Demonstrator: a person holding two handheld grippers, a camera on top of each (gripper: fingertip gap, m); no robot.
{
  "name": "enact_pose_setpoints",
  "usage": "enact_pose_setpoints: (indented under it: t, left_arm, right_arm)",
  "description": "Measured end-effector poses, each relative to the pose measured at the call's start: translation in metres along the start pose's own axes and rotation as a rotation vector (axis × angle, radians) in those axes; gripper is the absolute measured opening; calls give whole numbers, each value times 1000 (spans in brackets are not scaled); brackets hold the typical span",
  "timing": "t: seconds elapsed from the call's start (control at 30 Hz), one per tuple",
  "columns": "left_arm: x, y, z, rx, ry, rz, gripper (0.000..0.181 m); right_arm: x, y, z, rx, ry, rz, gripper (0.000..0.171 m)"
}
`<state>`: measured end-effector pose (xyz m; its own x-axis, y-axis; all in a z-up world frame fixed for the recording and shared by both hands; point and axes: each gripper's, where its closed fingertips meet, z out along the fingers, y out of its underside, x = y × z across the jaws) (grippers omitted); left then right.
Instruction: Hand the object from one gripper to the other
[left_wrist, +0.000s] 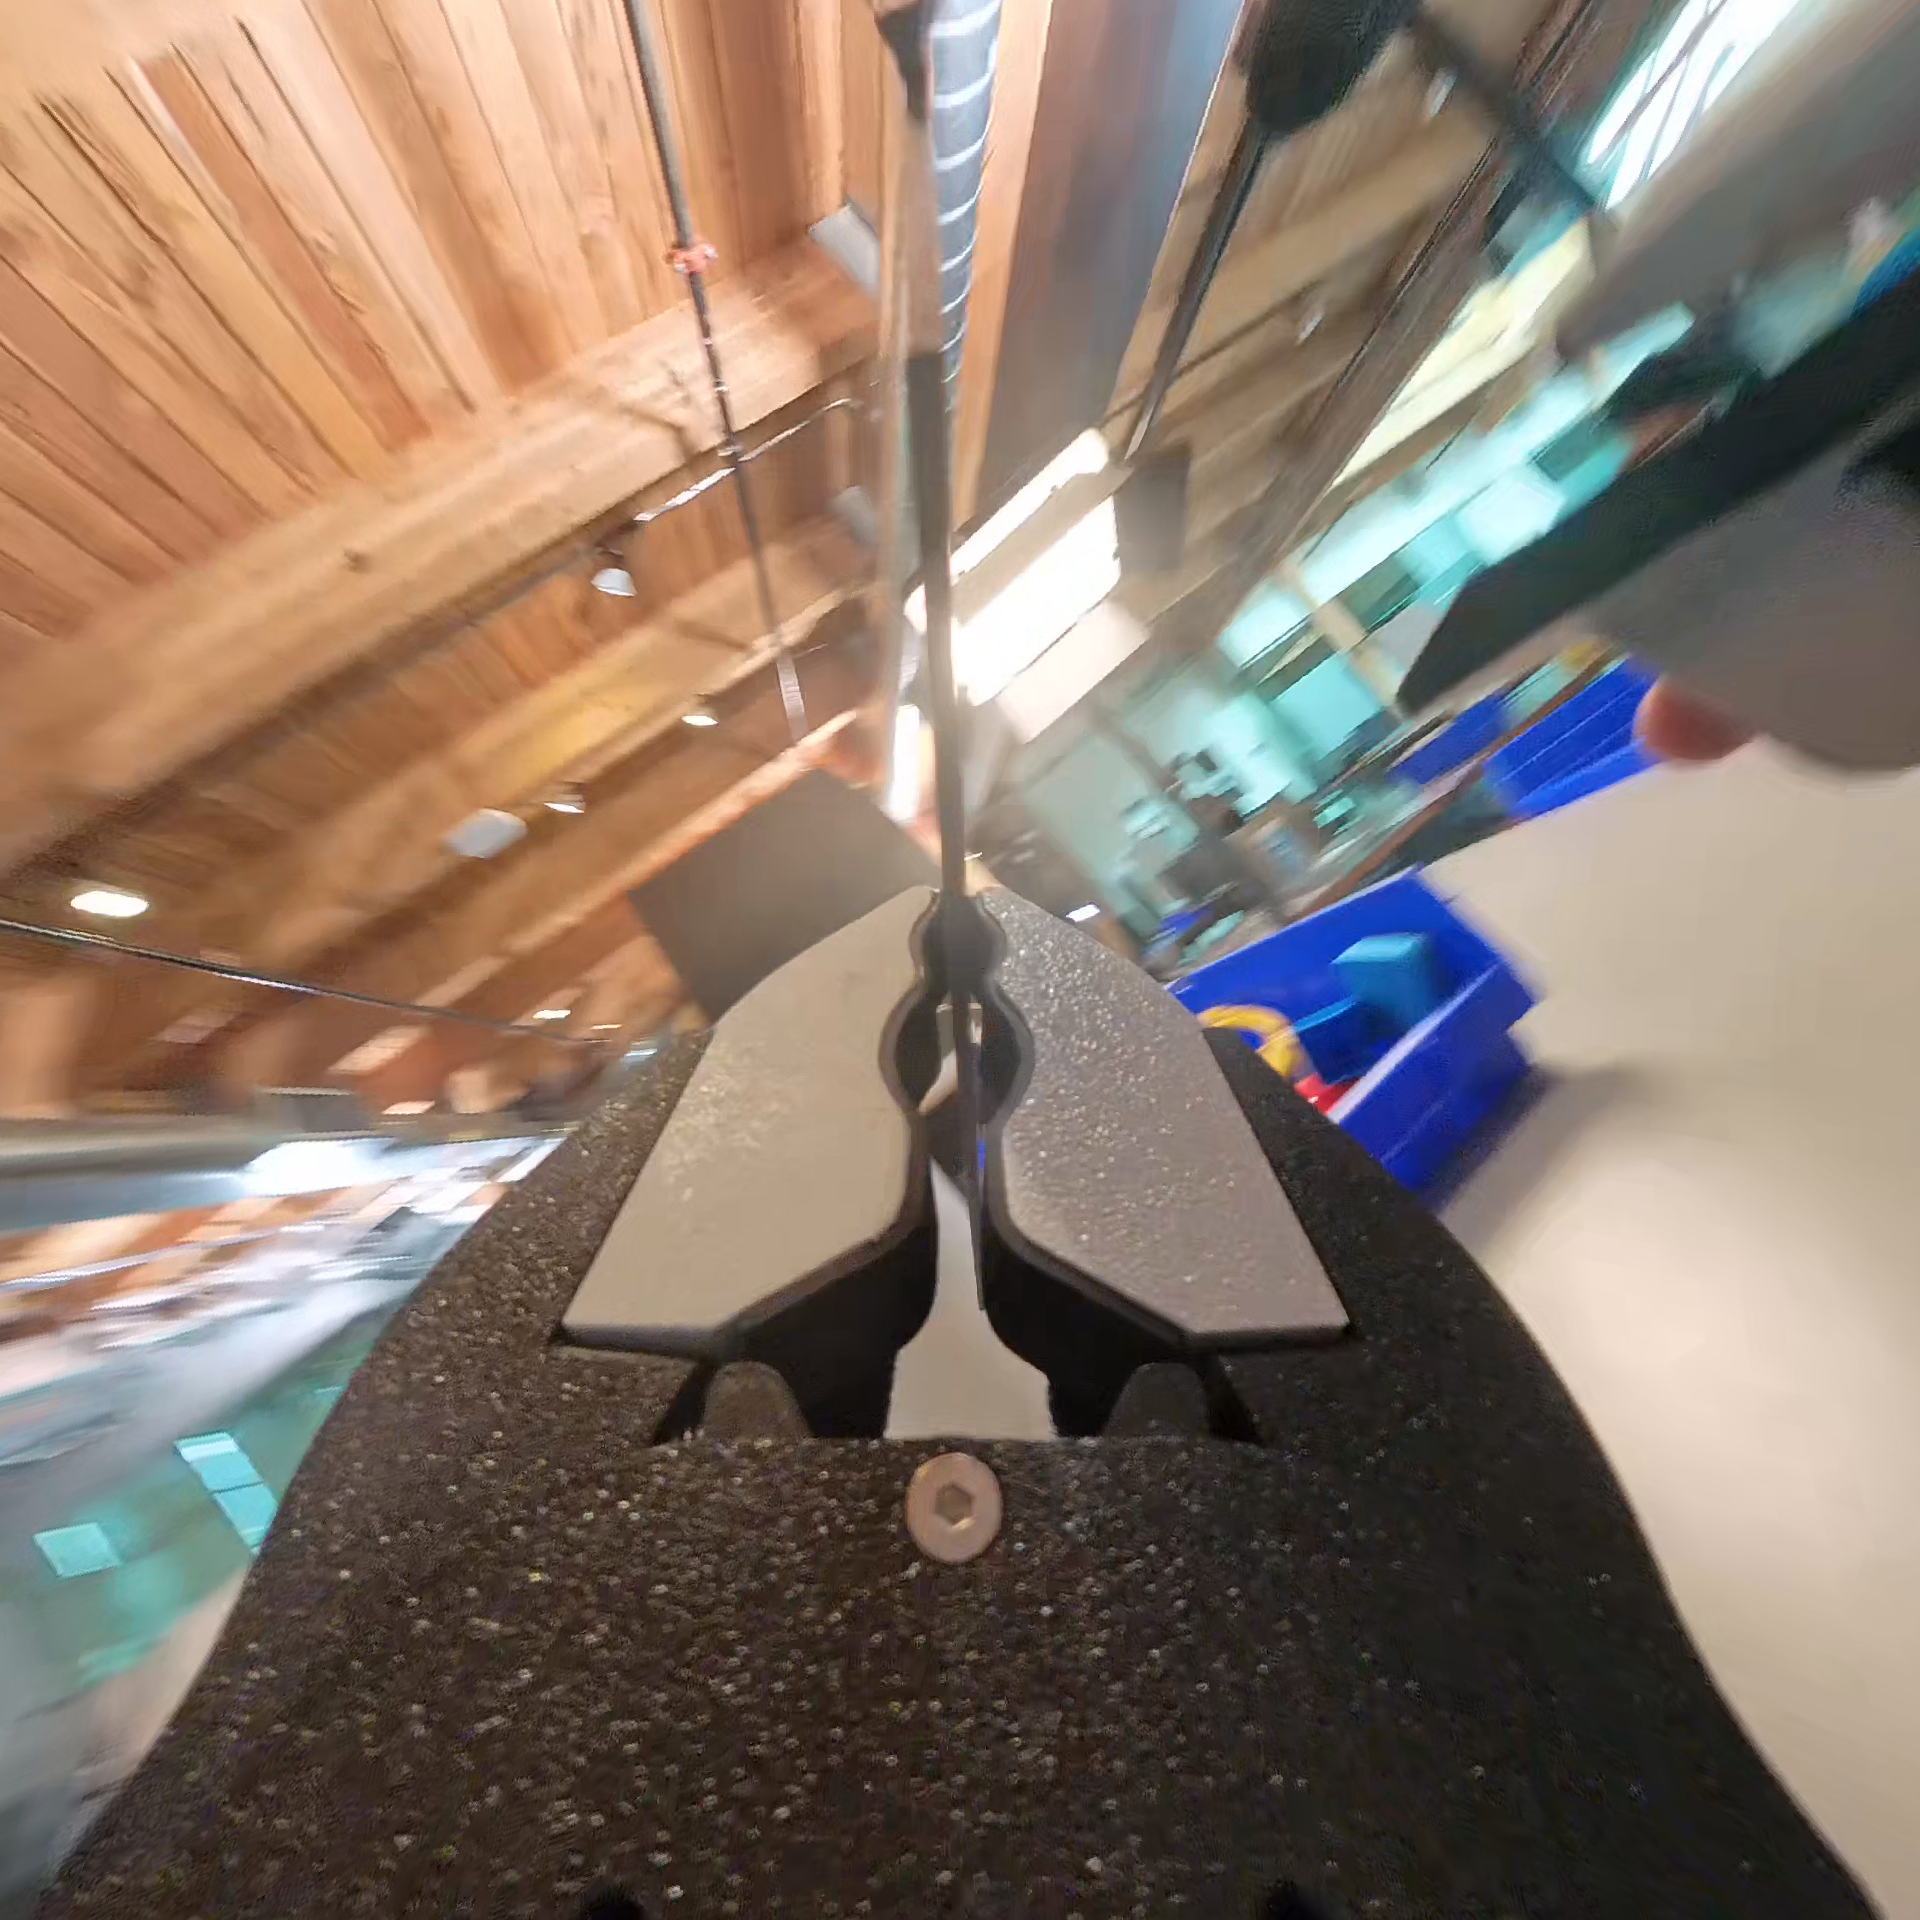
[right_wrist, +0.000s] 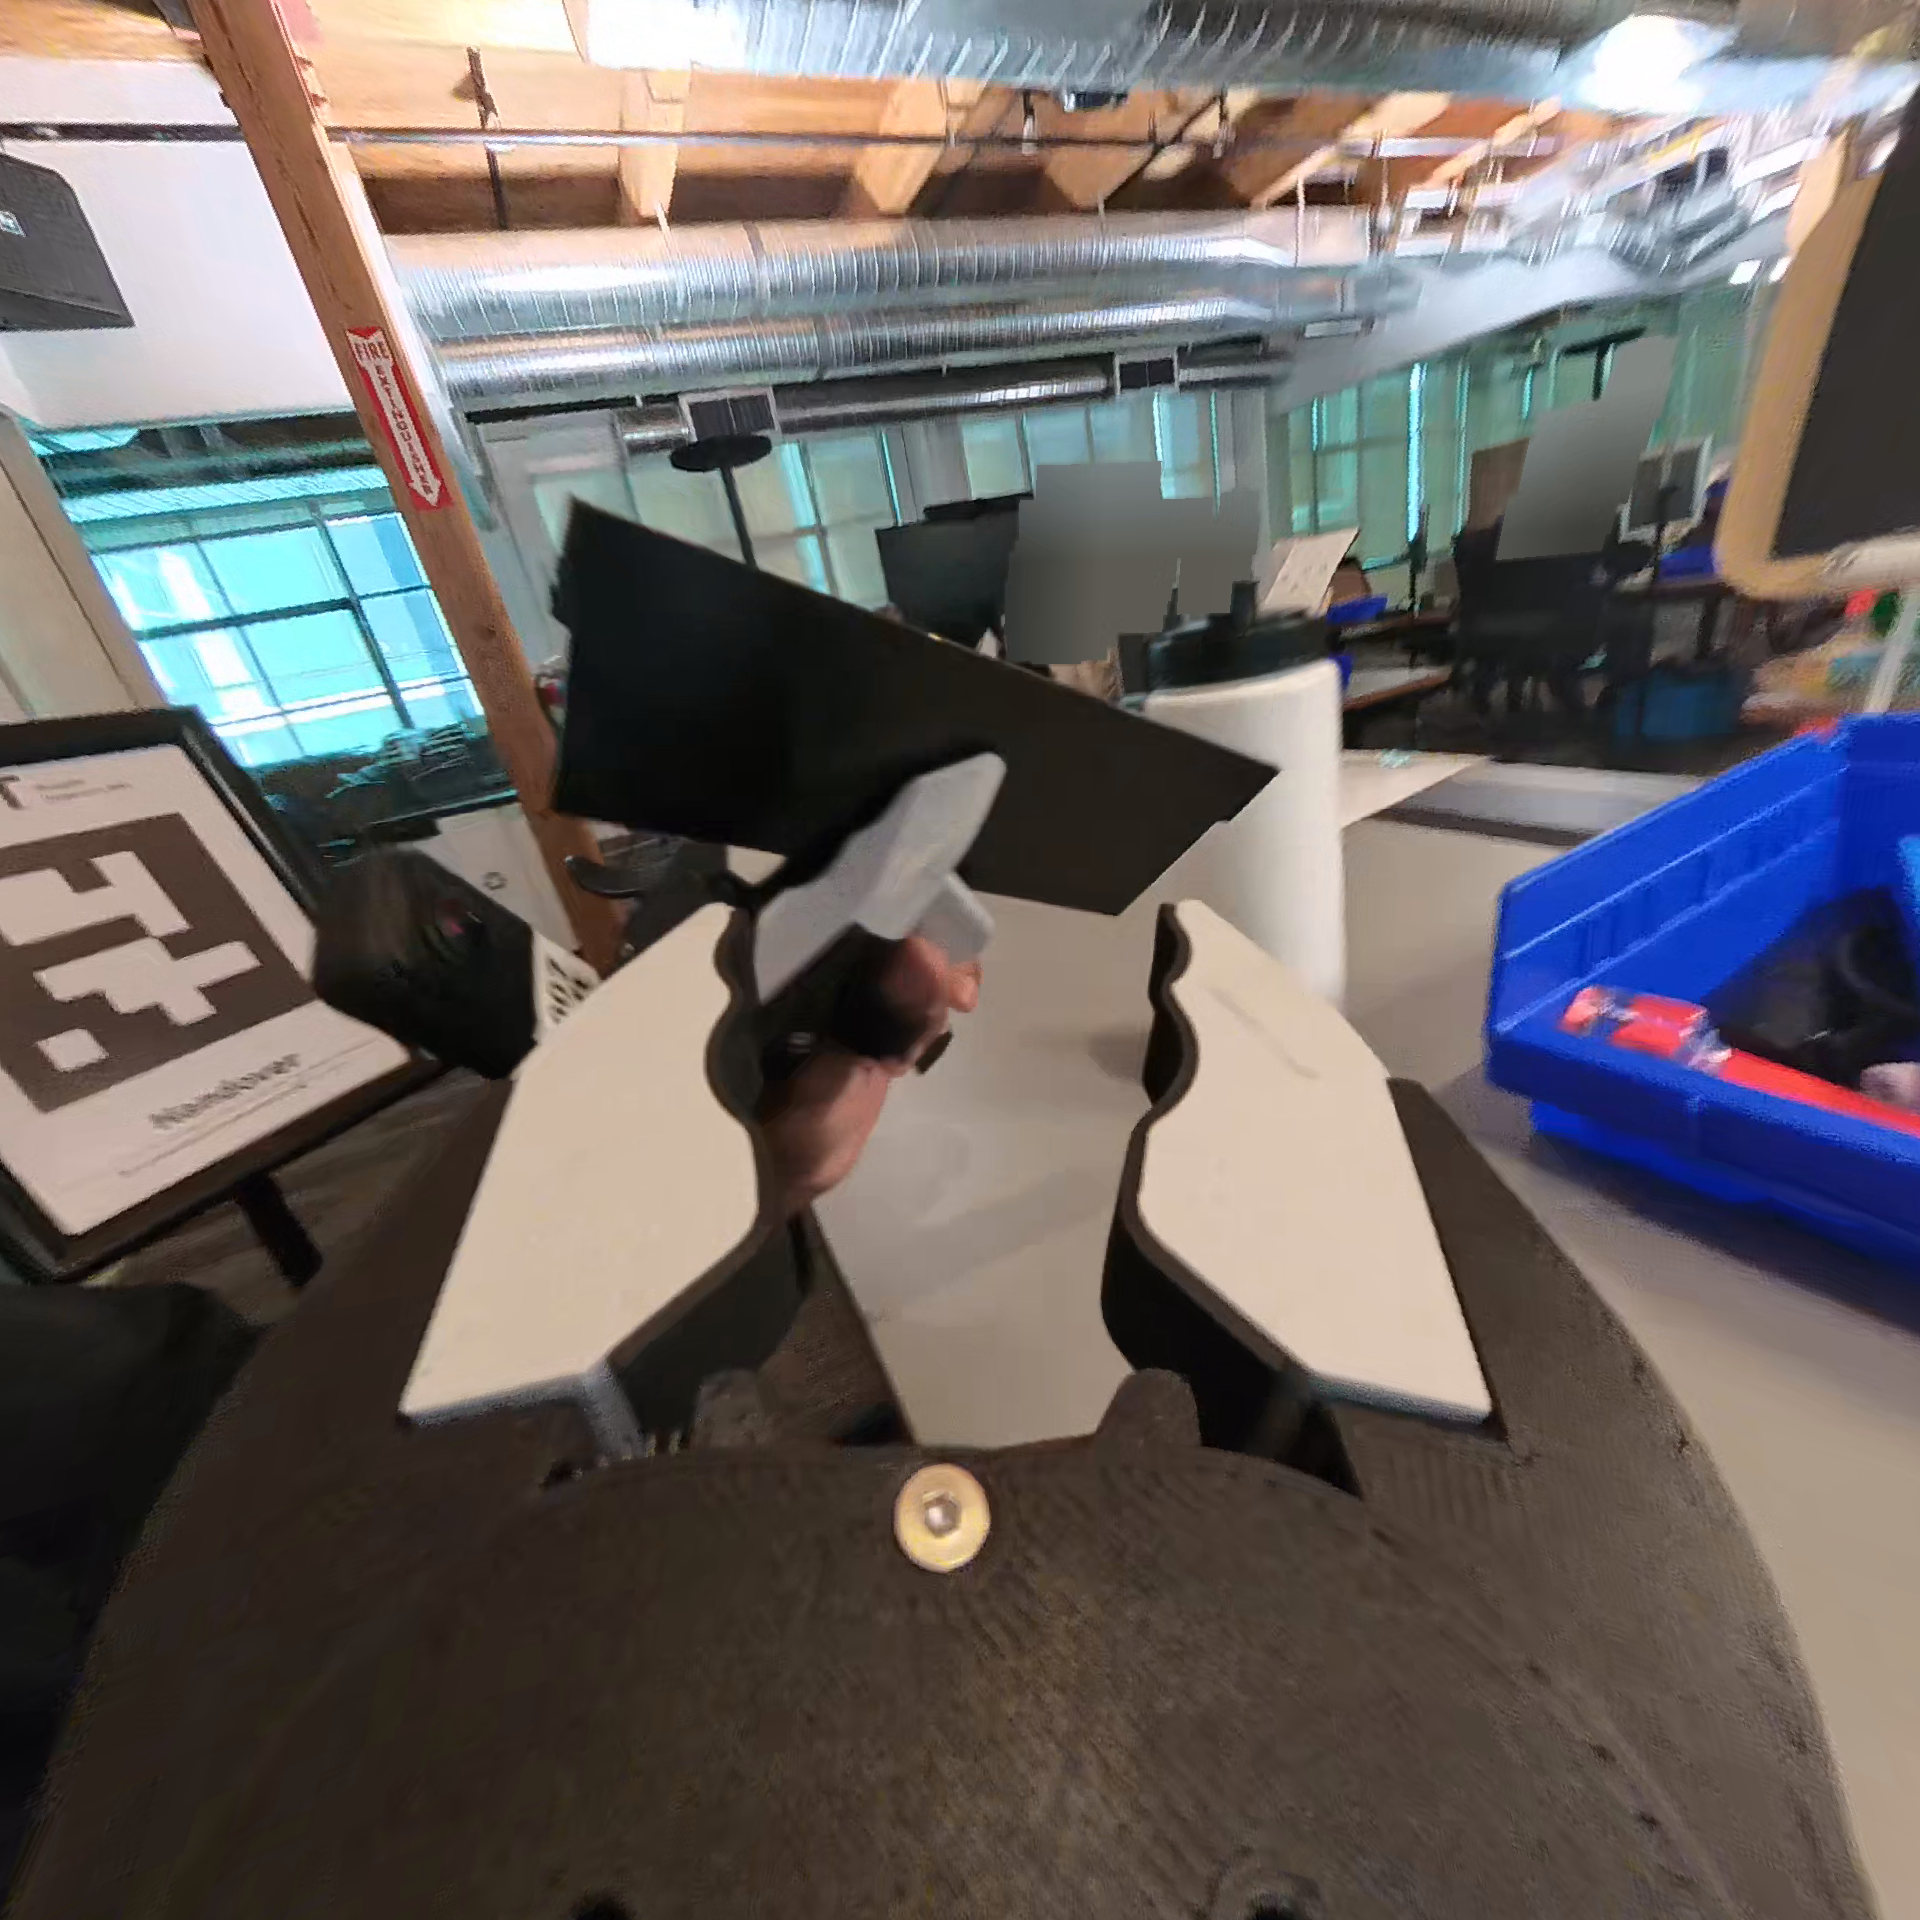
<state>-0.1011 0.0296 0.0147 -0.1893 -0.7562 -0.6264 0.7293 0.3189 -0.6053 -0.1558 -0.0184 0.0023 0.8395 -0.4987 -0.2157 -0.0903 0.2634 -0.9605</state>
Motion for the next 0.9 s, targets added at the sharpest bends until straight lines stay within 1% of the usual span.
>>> enact_pose_setpoints:
  t: [0.03, 0.1, 0.17, 0.23, 0.27, 0.3, 0.33, 0.37, 0.4, 0.43, 0.47, 0.5, 0.53, 0.6, 0.7, 0.77, 0.8, 0.83, 0.9]
  left_arm:
    - [1, 5, -1, -20, -46, 90, 2]
    - [5, 11, -5, -37, -123, 247, 2]
    - [19, 17, -7, -39, -138, 374, 2]
    - [28, 11, -9, -25, -146, 502, 2]
    - [29, 5, -11, 8, -162, 507, 2]
    - [35, 4, -11, 22, -133, 502, 2]
    - [39, 9, -10, 2, -97, 501, 2]
    - [40, 11, -11, 2, -77, 488, 4]
    - [40, 10, -13, 17, -58, 447, 9]
    - [38, 7, -15, 39, -38, 374, 24]
    - [38, 7, -16, 39, 0, 297, 44]
    - [37, 10, -16, 19, 33, 232, 53]
    - [37, 12, -18, 11, 73, 168, 57]
    - [33, 5, -23, 56, 138, 29, 63]
    - [5, -3, -29, 118, 124, -225, 69]
    - [-22, -3, -32, 170, 99, -486, 72]
    - [-33, 3, -32, 172, 99, -646, 75]
    - [-39, 9, -30, 160, 125, -821, 81]
    - [-35, 18, -24, 123, 238, -1171, 91]
  right_arm:
    - [-9, 3, 4, -18, -19, 54, 80]
    - [-25, 11, 13, -45, -51, 150, 85]
    - [-35, 22, 21, -91, -55, 211, 93]
    - [-31, 33, 26, -125, -8, 253, 93]
    - [-24, 38, 28, -138, 26, 268, 91]
    - [-18, 42, 28, -143, 52, 282, 83]
    - [-13, 43, 26, -125, 53, 296, 64]
    - [-9, 42, 24, -95, 51, 315, 33]
    - [-3, 41, 21, -75, 61, 329, 25]
    - [2, 41, 18, -58, 55, 336, 17]
    - [5, 39, 16, -34, 30, 345, 10]
    - [9, 38, 13, -14, 11, 356, 2]
    - [13, 36, 10, 6, 7, 361, 2]
    - [18, 26, 3, 69, -26, 359, 2]
    - [30, 12, -9, 133, -19, 340, 1]
    - [37, 3, -17, 166, -24, 322, 2]
    - [37, -2, -21, 187, -50, 321, 1]
    - [35, -7, -24, 206, -91, 324, 1]
    - [28, -14, -29, 237, -174, 335, 1]
